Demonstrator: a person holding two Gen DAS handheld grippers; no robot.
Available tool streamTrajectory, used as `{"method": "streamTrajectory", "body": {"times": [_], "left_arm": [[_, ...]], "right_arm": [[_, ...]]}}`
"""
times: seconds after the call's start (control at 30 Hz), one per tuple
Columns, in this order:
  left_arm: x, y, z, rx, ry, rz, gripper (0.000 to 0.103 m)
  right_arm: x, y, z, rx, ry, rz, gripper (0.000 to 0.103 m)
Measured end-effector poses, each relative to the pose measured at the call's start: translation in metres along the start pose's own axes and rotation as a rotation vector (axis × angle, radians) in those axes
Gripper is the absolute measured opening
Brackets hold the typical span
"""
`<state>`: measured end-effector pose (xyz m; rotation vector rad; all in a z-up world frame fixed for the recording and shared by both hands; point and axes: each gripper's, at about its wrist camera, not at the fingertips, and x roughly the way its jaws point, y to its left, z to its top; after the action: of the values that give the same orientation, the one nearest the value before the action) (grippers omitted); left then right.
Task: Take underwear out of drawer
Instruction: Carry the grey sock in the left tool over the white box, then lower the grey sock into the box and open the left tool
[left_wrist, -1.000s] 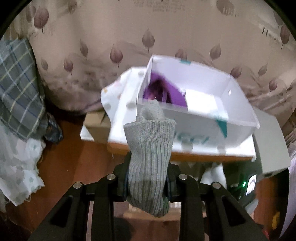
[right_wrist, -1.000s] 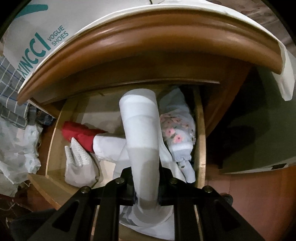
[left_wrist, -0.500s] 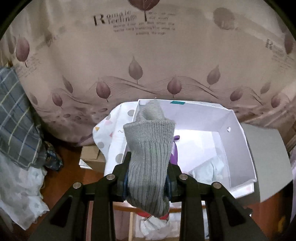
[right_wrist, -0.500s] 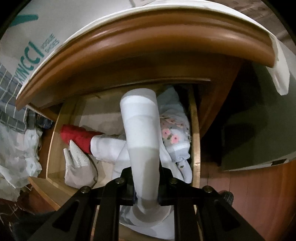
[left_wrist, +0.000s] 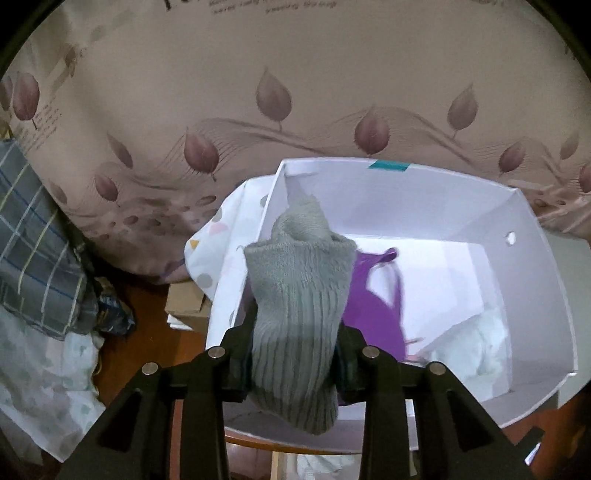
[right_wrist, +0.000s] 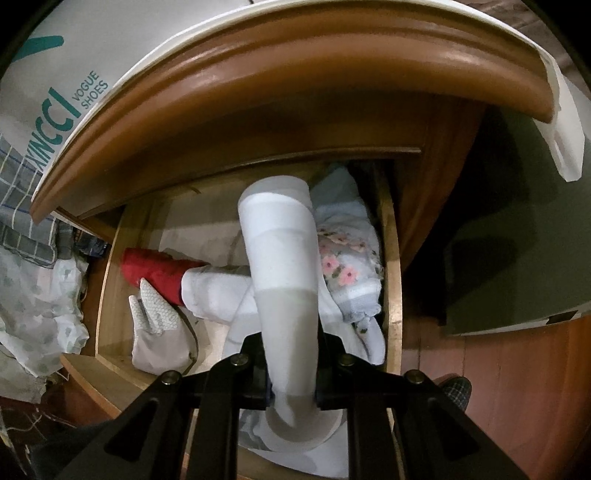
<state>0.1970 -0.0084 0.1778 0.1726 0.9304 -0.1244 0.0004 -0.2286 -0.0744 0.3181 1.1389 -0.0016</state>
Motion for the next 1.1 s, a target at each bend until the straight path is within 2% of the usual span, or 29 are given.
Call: {"method": "streamTrajectory", "body": {"times": [0.43,0.53,0.6,0.7,0.77,0.87,1.1], "left_arm": [[0.012,-0.006,-0.009,0.020,0.032,0.040,0.033],[0.009,-0.006,-0.009,0.022,0.036,0.034,0.042],[0.008,-0.009,-0.009,0.035,0.037,0.038,0.053],[0.002,-0.020,-0.013,0.078,0.025,0.068,0.069],[-0.003,-0.027,-0.015,0.111,0.004,0.101,0.074],[-0.012,-0.035,-0.019,0.139,-0.019,0.110,0.076],[-0.043,-0.031,-0.029,0.118,-0.091,0.101,0.076]], "right_arm": [[0.000,0.001,0.000,-0.007,0.003,0.000,0.015],[0.000,0.001,0.000,-0.006,0.006,0.005,0.015],[0.000,0.001,0.001,-0.008,0.007,0.005,0.015],[0.000,0.001,0.001,-0.008,0.007,0.005,0.015],[0.000,0.000,0.001,-0.006,0.007,0.008,0.015],[-0.001,0.001,0.000,-0.010,0.006,0.013,0.015],[-0.002,0.002,0.000,-0.017,0.000,0.013,0.015]]}}
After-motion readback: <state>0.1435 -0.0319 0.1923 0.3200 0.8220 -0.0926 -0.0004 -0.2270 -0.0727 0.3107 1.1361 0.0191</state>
